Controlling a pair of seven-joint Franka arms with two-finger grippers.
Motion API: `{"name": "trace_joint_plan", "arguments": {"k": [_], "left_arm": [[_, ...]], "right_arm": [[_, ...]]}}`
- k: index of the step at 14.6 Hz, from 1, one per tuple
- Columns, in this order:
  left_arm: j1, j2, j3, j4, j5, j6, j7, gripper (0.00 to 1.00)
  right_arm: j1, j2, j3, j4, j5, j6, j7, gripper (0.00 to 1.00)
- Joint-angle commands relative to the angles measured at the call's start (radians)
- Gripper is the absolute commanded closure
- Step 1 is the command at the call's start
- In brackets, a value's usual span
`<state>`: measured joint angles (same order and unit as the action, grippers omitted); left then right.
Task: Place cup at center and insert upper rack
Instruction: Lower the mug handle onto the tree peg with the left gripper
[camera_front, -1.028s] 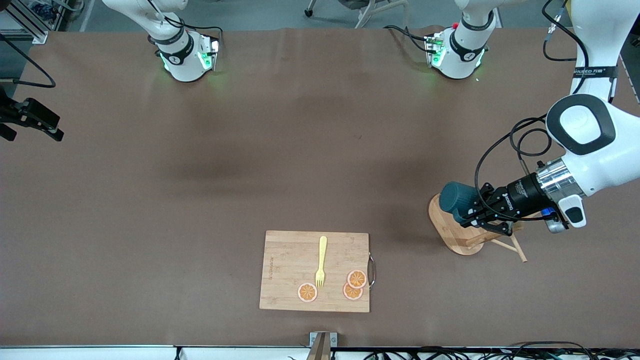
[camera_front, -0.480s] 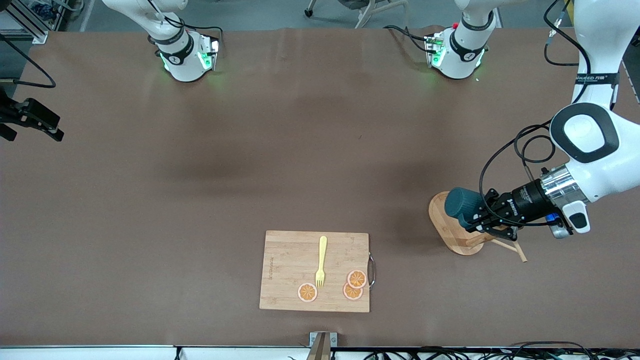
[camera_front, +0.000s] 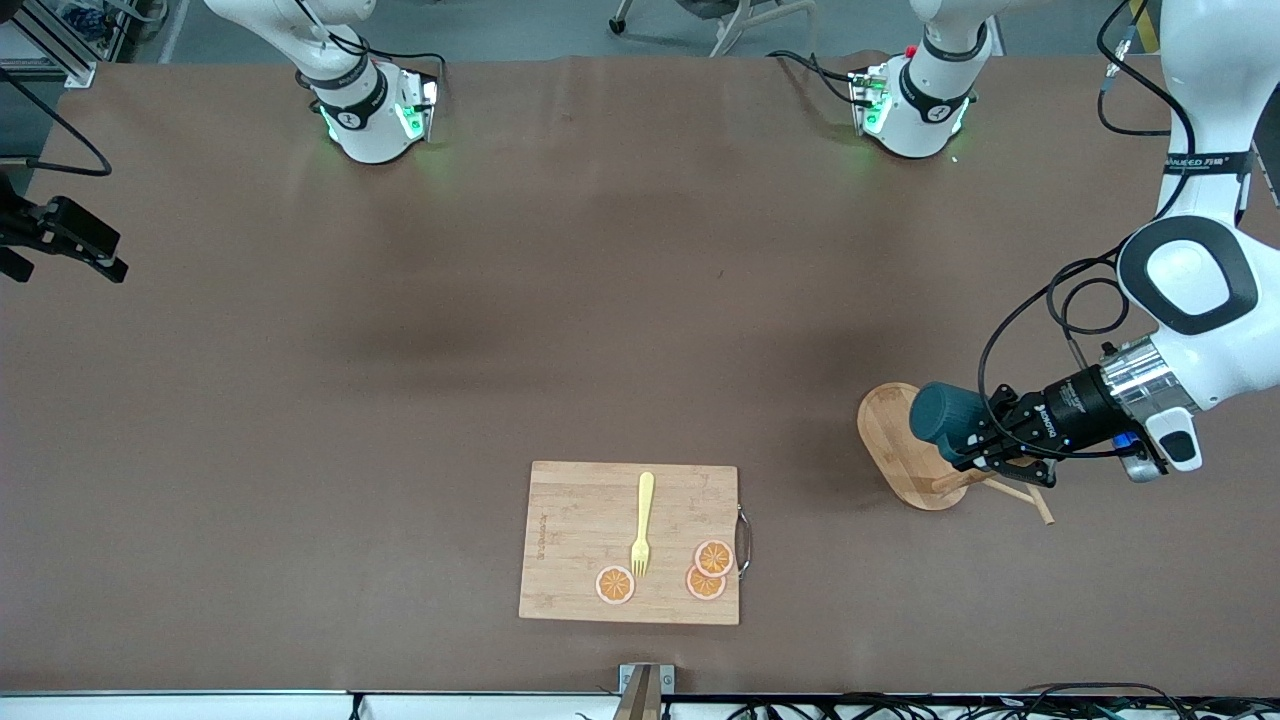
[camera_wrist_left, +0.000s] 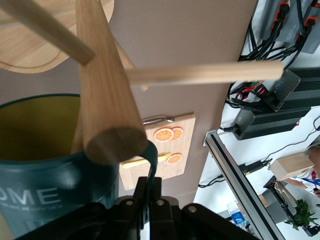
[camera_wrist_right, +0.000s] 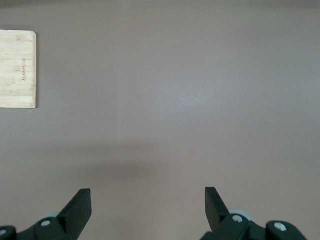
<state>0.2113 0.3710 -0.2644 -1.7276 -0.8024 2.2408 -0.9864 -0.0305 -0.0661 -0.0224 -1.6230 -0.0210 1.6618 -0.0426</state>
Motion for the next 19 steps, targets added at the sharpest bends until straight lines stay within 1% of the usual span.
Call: {"name": "trace_joint_plan", "arguments": {"k": [1,4,5,6,7,8,10,11,13,17,19], "left_arm": [[0.003,0.019,-0.004,0.023,0.014,0.002,0.009,0.97],[0.005,0.020,-0.001,0.023,0.014,0.002,0.011,0.96],[0.005,0.023,-0.001,0.023,0.014,0.002,0.011,0.93],[0.007,0.026,-0.001,0.025,0.014,0.002,0.011,0.88],[0.008,0.028,-0.001,0.031,0.014,0.002,0.011,0.77],[0.019,0.029,-0.001,0.036,0.012,0.002,0.008,0.61],[0.025,0.029,0.001,0.051,0.014,0.002,-0.001,0.11],[0.023,0.026,0.001,0.055,0.015,0.000,-0.009,0.00],[0.026,0.023,0.002,0.059,0.031,0.000,-0.009,0.00],[0.016,0.019,0.001,0.098,0.204,0.000,-0.009,0.00],[0.013,0.013,-0.002,0.103,0.290,0.000,-0.011,0.00]], "right_arm": [[0.004,-0.008,-0.001,-0.011,-0.013,-0.001,-0.002,0.00],[0.003,-0.008,-0.001,-0.011,-0.013,-0.001,-0.002,0.00],[0.004,-0.008,-0.001,-0.011,-0.013,-0.001,-0.002,0.00],[0.003,-0.008,-0.001,-0.011,-0.013,0.001,-0.002,0.00],[0.003,-0.006,-0.001,-0.011,-0.013,-0.001,-0.002,0.00],[0.003,-0.006,-0.001,-0.011,-0.013,0.001,-0.003,0.00],[0.003,-0.006,-0.001,-0.011,-0.013,-0.001,-0.002,0.00],[0.003,-0.006,-0.001,-0.011,-0.013,0.003,-0.003,0.00],[0.006,-0.007,-0.001,-0.009,-0.013,-0.001,-0.003,0.00],[0.004,-0.009,-0.001,-0.008,-0.013,-0.005,-0.003,0.00],[0.014,-0.009,0.001,-0.006,-0.013,-0.007,-0.005,0.00]]}}
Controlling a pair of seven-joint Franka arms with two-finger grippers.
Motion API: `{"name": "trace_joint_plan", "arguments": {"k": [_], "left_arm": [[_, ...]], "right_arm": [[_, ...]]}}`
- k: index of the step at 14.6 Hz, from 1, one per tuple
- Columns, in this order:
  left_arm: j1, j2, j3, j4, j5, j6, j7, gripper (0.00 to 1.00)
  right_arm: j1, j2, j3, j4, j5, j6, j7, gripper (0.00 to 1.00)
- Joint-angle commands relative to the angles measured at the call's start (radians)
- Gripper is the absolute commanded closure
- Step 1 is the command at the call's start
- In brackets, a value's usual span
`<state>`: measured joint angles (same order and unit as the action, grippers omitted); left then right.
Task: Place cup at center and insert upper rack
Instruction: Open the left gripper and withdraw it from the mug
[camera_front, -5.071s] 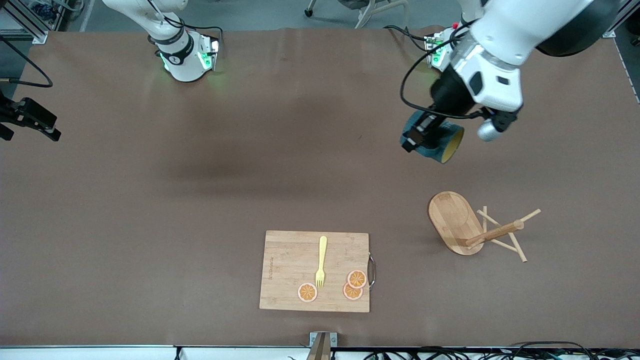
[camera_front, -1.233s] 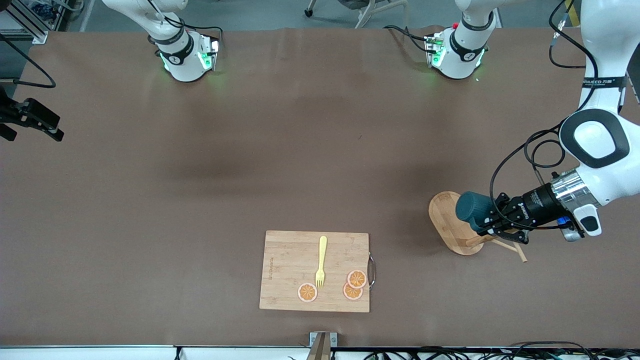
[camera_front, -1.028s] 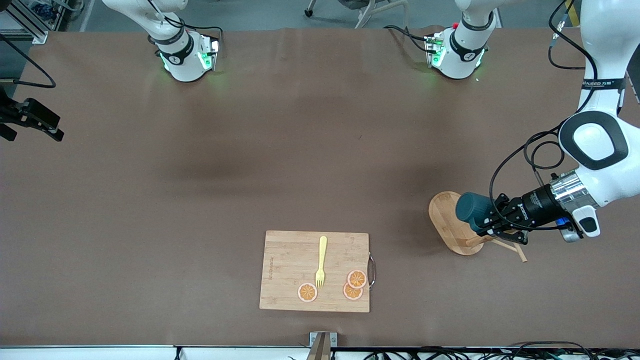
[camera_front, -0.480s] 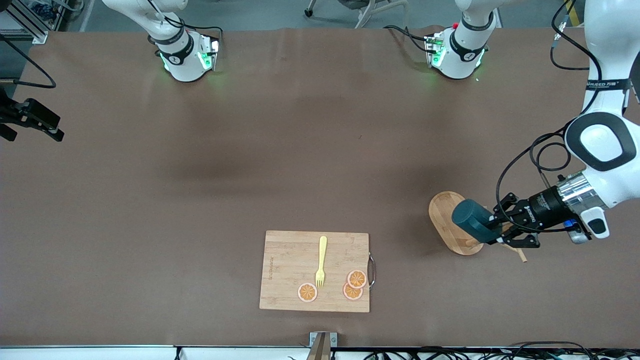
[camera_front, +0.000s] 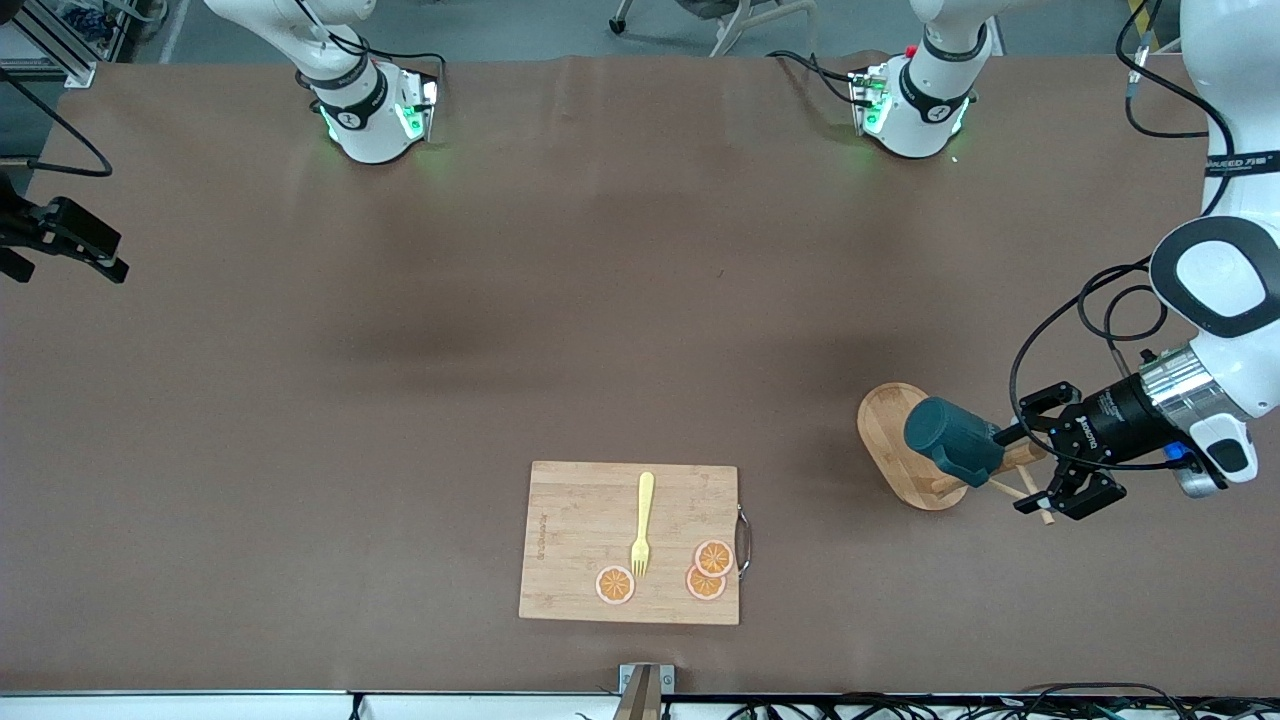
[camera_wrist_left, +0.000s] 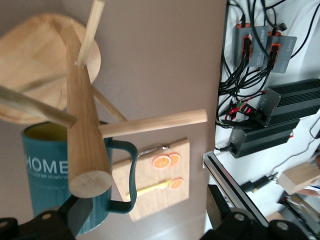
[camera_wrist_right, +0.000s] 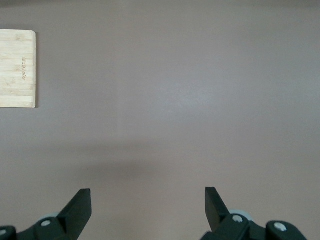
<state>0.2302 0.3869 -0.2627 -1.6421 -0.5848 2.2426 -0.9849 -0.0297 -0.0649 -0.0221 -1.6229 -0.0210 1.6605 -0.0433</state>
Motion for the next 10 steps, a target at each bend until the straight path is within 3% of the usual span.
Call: {"name": "trace_joint_plan", "arguments": {"k": [1,6,8,10], "left_arm": [[-0.005,-0.009,-0.004,0.016,0.091,-0.003,-0.012,0.00],[0.001,-0.080,-0.007,0.013,0.257,-0.060,-0.001,0.00],[0.001,-0.124,-0.013,0.013,0.351,-0.122,0.000,0.00],[0.001,-0.173,-0.016,0.015,0.368,-0.194,0.027,0.00]], "right_arm": [[0.017,-0.012,0.001,-0.005,-0.013,-0.013,-0.004,0.00],[0.011,-0.010,-0.004,-0.005,-0.013,-0.018,-0.003,0.00],[0.013,-0.010,-0.004,-0.005,-0.011,-0.016,-0.003,0.00],[0.013,-0.010,-0.004,-0.005,-0.011,-0.016,-0.003,0.00]]}}
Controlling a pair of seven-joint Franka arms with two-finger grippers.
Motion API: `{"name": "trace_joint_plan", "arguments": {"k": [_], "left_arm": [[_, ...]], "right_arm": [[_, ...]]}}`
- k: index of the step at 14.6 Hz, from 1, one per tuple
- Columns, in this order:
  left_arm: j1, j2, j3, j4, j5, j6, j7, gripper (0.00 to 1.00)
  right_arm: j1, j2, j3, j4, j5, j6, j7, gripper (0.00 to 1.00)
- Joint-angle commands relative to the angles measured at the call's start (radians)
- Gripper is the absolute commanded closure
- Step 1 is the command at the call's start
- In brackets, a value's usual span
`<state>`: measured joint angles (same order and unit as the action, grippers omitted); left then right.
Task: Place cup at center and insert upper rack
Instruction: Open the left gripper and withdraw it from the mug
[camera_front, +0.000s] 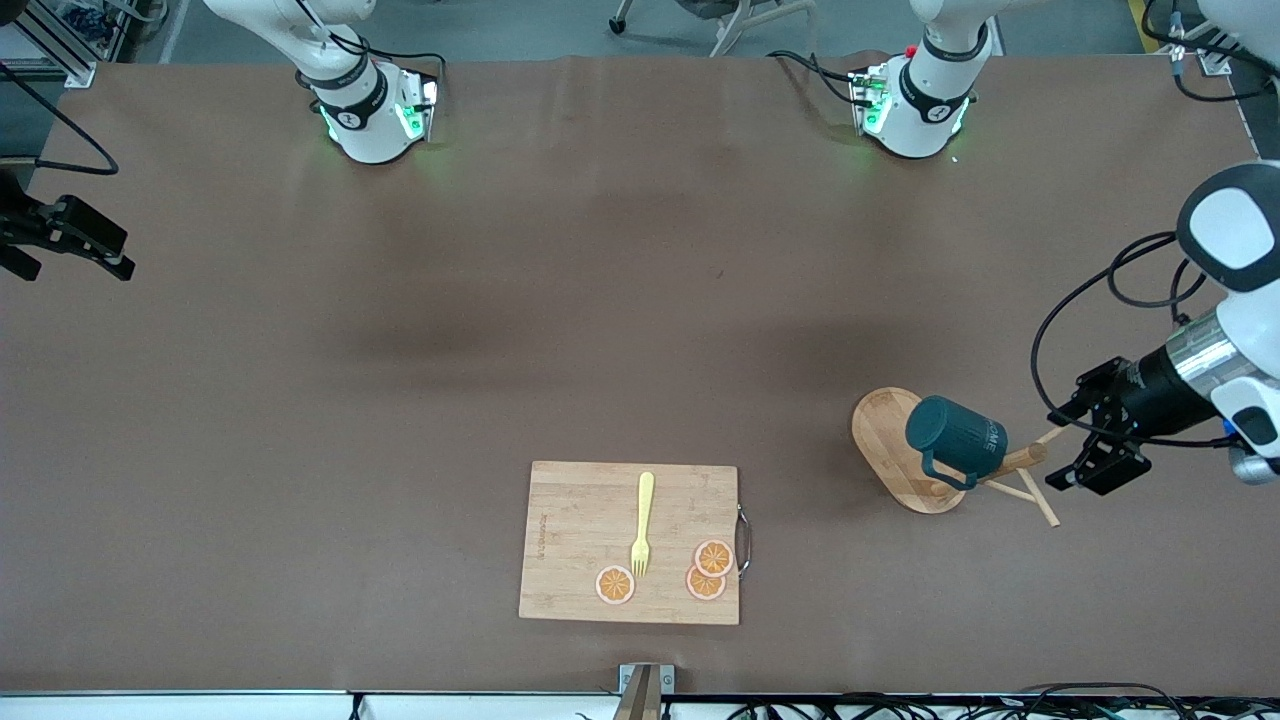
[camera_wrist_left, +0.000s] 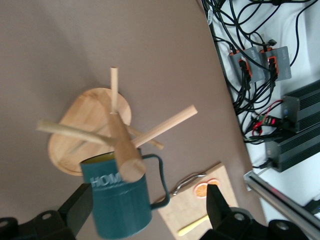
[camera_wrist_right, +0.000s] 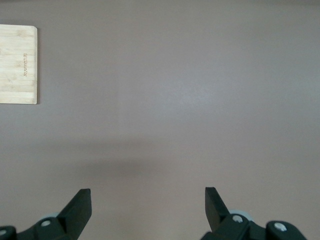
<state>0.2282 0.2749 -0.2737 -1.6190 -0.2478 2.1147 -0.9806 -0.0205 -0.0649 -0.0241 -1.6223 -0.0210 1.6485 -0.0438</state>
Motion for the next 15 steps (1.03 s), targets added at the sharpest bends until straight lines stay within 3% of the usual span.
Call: {"name": "trace_joint_plan", "arguments": {"k": [1,8,15], "left_arm": [[0.007,-0.092,-0.006,-0.009,0.031,-0.102,0.073,0.00],[0.075,-0.252,0.007,-0.015,0.085,-0.372,0.656,0.00],[0.109,-0.352,0.008,-0.012,0.090,-0.444,0.839,0.00]], "right_arm": [[0.004,-0.010,-0.002,-0.005,-0.011,-0.004,-0.002,0.00],[0.016,-0.010,-0.005,-0.004,-0.011,-0.006,-0.002,0.00],[0.010,-0.012,0.001,-0.004,-0.011,-0.021,-0.004,0.00]]}}
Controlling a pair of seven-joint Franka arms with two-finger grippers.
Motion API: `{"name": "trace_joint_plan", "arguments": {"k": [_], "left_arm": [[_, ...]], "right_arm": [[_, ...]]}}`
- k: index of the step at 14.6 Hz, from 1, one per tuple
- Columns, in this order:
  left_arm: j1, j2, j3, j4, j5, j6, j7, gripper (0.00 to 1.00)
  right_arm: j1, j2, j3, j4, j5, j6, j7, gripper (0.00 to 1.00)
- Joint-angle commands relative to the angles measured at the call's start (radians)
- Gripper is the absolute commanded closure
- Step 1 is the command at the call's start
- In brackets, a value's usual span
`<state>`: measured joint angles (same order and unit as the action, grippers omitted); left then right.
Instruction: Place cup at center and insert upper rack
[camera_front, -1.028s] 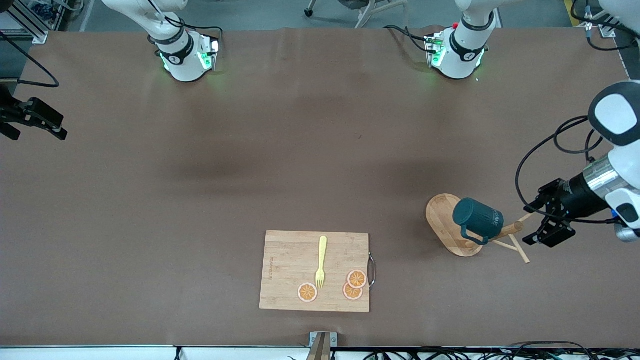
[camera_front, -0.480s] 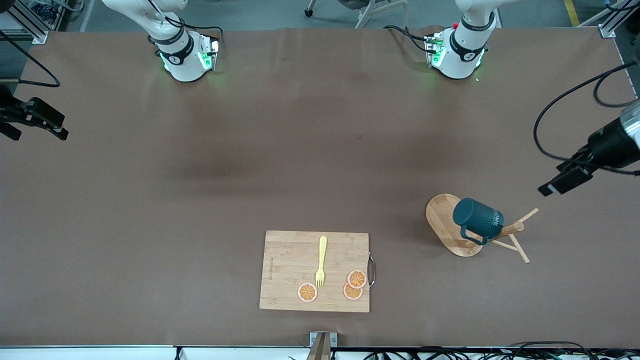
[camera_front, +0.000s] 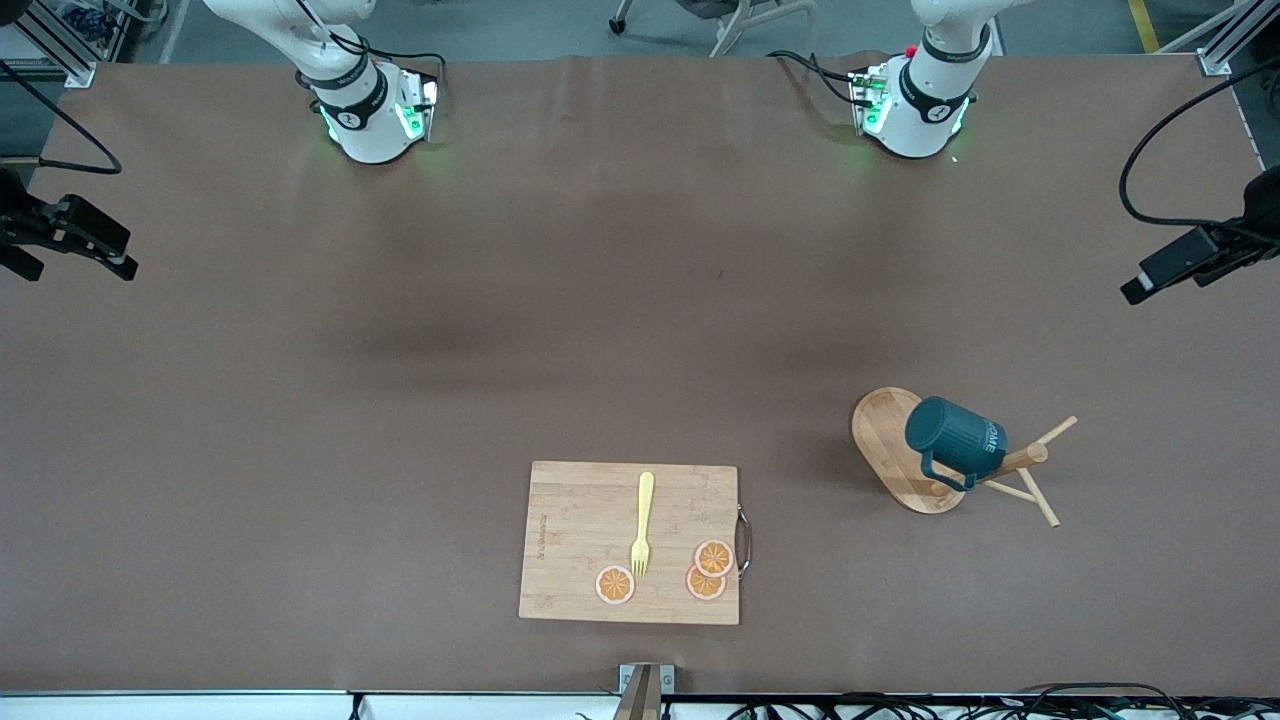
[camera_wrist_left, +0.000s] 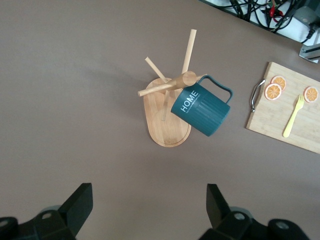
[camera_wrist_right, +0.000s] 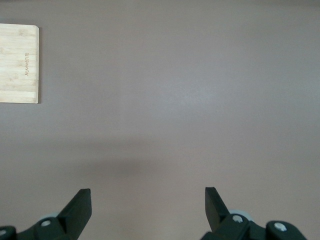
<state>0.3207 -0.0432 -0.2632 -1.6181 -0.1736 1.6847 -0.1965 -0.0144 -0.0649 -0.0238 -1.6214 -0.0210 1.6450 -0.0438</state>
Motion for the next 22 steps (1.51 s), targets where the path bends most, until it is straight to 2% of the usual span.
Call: {"name": "trace_joint_plan", "arguments": {"k": [1,5,11,14,16,17,22], "left_arm": [[0.020,-0.035,-0.001,-0.011,0.017,-0.016,0.081,0.00],[0.024,-0.029,-0.018,0.032,0.080,-0.010,0.160,0.00],[0.024,-0.029,-0.016,0.044,0.082,-0.005,0.155,0.00],[0.020,-0.026,-0.016,0.044,0.071,-0.003,0.141,0.00],[0.018,0.002,-0.016,0.093,0.077,-0.003,0.144,0.00],[0.020,0.019,-0.016,0.119,0.083,-0.010,0.143,0.00],[0.029,0.026,-0.010,0.116,0.082,-0.017,0.146,0.00]], "right_arm": [[0.005,-0.012,0.001,-0.005,-0.011,-0.031,-0.002,0.00],[0.005,-0.022,-0.001,-0.032,-0.010,-0.039,-0.004,0.00],[0.004,-0.029,-0.001,-0.037,-0.011,-0.028,-0.004,0.00],[0.007,-0.061,-0.001,-0.086,-0.013,0.004,-0.004,0.00],[0.007,-0.090,-0.001,-0.132,-0.013,0.041,-0.004,0.00],[0.007,-0.092,-0.001,-0.134,-0.013,0.041,-0.005,0.00],[0.004,-0.085,-0.001,-0.129,-0.016,0.041,-0.005,0.00]]}}
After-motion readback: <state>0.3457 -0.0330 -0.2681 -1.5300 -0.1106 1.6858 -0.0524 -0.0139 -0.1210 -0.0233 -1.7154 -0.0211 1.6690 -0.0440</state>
